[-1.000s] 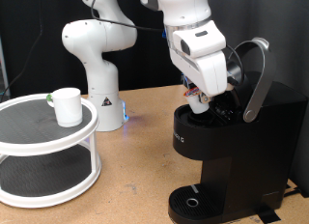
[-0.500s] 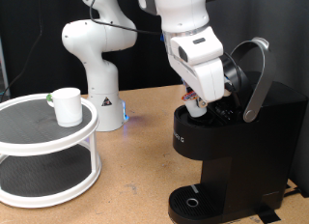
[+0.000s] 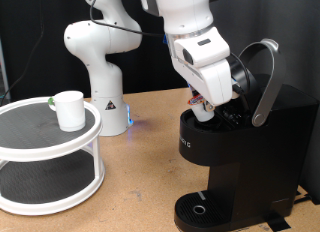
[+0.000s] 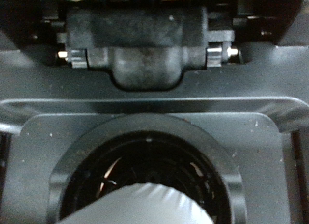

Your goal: Make a cup of coffee with the keurig machine

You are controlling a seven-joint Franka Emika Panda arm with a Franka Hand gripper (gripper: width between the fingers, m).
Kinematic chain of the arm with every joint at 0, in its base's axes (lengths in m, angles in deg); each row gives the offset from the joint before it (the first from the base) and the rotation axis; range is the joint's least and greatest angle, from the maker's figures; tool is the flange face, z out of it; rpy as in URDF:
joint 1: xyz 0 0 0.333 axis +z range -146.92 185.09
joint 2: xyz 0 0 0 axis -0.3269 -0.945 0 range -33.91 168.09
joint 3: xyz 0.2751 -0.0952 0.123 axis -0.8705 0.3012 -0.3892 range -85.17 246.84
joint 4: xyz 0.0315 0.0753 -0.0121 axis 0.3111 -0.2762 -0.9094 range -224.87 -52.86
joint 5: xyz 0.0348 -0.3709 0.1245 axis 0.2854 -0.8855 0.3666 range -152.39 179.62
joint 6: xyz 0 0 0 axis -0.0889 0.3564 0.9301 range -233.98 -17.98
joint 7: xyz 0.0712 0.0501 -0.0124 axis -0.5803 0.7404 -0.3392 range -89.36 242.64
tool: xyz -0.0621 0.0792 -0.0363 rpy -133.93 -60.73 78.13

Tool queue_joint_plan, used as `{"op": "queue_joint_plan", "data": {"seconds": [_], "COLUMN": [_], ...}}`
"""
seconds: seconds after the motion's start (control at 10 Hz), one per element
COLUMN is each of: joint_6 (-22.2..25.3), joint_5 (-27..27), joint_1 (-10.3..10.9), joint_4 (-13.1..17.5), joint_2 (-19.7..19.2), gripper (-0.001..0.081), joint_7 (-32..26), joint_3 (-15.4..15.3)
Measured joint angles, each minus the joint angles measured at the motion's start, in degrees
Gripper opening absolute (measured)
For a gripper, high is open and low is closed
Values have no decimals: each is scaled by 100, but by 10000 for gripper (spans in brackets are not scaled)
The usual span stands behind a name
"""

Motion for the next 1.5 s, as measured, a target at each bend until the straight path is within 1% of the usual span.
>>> {"op": "queue_joint_plan", "data": {"seconds": [0.2, 0.6, 0.9, 1.1, 1.5], "joint_6": [-22, -180, -186, -348, -512], "joint_5": [60, 426, 413, 384, 319], "joint_1": [0, 0, 0, 3, 12], "joint_4": [-19, -155, -281, -340, -338], "joint_2": [-1, 47, 102, 101, 14], "gripper": [424, 424, 424, 418, 418], "joint_7": [-171, -818, -844, -794, -571], "joint_3": [9, 11, 10, -9, -55]}}
